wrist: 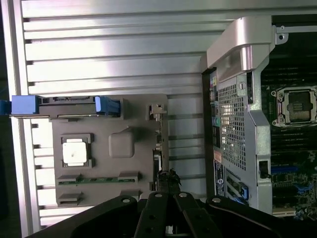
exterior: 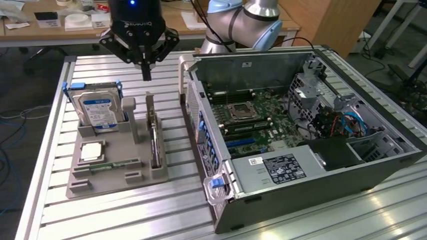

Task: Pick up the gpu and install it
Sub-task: 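Reach for the gpu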

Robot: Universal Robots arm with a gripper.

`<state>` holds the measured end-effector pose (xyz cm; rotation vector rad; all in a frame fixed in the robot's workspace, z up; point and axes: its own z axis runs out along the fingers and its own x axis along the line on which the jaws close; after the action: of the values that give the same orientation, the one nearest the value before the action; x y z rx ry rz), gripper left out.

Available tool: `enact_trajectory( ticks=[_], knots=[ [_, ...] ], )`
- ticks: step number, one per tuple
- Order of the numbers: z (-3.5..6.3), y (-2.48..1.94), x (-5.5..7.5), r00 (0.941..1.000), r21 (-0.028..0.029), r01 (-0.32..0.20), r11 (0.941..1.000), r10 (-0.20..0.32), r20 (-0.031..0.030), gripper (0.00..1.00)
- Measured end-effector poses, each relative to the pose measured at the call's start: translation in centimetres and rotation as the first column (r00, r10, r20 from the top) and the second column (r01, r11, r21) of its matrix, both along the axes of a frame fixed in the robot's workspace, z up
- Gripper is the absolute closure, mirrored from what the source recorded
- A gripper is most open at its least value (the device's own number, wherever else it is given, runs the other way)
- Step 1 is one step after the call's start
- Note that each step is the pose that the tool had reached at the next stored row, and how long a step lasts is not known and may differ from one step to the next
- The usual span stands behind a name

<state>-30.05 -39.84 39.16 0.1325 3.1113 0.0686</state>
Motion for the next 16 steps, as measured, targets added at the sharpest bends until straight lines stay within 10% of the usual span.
enact_trajectory(
  ticks=[16],
  knots=[
    [-0.12, -3.24, -0.6, 1.0000, 0.0001, 0.000, 1.0000, 0.000, 0.0001, 0.89]
  ],
)
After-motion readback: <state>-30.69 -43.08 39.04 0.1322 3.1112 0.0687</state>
